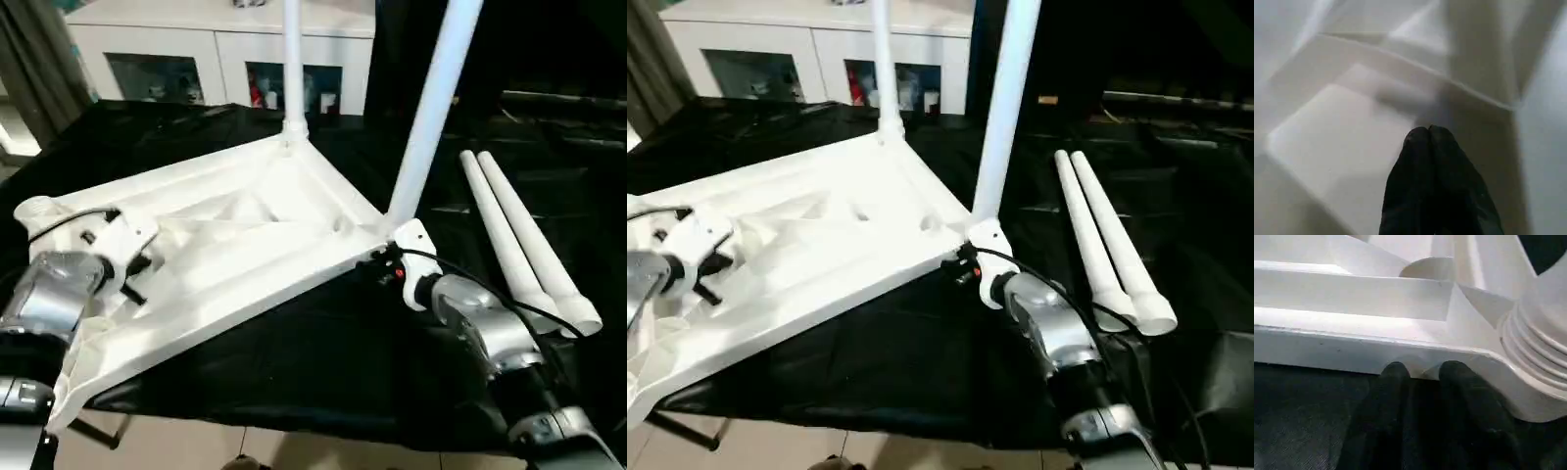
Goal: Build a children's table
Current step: Rotate table base
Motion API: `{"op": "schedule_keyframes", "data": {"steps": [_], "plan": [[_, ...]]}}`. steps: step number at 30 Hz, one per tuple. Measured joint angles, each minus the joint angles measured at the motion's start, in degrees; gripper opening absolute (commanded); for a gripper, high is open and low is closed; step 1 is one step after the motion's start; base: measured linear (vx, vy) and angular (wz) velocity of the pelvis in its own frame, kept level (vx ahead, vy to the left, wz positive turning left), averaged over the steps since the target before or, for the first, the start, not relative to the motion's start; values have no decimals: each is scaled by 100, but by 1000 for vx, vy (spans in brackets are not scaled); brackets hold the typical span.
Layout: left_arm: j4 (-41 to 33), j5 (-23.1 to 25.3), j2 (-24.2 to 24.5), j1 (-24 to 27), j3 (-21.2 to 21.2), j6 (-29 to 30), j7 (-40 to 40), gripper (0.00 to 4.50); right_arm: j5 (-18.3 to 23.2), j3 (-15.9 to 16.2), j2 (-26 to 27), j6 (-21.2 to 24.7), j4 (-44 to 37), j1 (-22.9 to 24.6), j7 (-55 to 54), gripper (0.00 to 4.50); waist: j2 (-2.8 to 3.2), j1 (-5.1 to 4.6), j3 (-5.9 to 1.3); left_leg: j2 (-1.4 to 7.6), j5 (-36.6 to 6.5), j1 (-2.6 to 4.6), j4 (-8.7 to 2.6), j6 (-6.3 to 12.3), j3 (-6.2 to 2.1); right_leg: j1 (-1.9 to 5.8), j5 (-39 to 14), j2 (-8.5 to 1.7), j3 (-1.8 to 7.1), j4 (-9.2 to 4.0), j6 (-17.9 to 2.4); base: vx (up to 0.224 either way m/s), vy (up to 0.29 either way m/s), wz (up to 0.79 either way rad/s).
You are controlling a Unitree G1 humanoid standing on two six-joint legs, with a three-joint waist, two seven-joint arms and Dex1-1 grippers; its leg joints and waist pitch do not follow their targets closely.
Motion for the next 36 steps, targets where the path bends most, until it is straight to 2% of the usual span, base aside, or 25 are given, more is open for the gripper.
{"op": "schedule_keyframes", "data": {"steps": [4,9,13,21,29,36], "plan": [[-3,-26,4,1,-27,-47,-243,0,-126,0,62,-207,395,-184,-37,78,-4,-6,-3,0,7,13,0,-11,0,1,1,0,2,12,-1,0,0,0],[-263,-342,-45,81,-14,7,-762,0,-165,6,179,-394,907,-381,-68,21,-6,21,-4,-1,8,14,0,-14,0,3,1,0,4,14,-2,0,0,0],[-536,-630,-177,167,-27,19,-1201,0,-173,24,286,-514,1069,-468,-57,4,-13,51,-3,0,9,9,1,-14,0,2,1,-1,3,16,-3,0,0,0],[-1185,-1077,-602,262,-214,268,-1812,0,-230,-52,352,-766,1316,-655,-13,4,-23,22,0,2,10,7,6,-15,0,1,1,-1,2,19,-3,0,0,0],[-1220,-1066,-1175,137,-383,266,-1678,0,-265,-124,236,-836,1313,-657,186,4,-23,24,1,2,11,6,8,-14,1,1,1,0,2,22,-4,0,0,0],[-309,-612,-1654,-472,-647,-390,-886,0,-293,-252,176,-949,1246,-669,-26,4,-23,19,1,3,21,6,13,-10,0,3,8,-1,1,23,-9,0,0,0]]}}
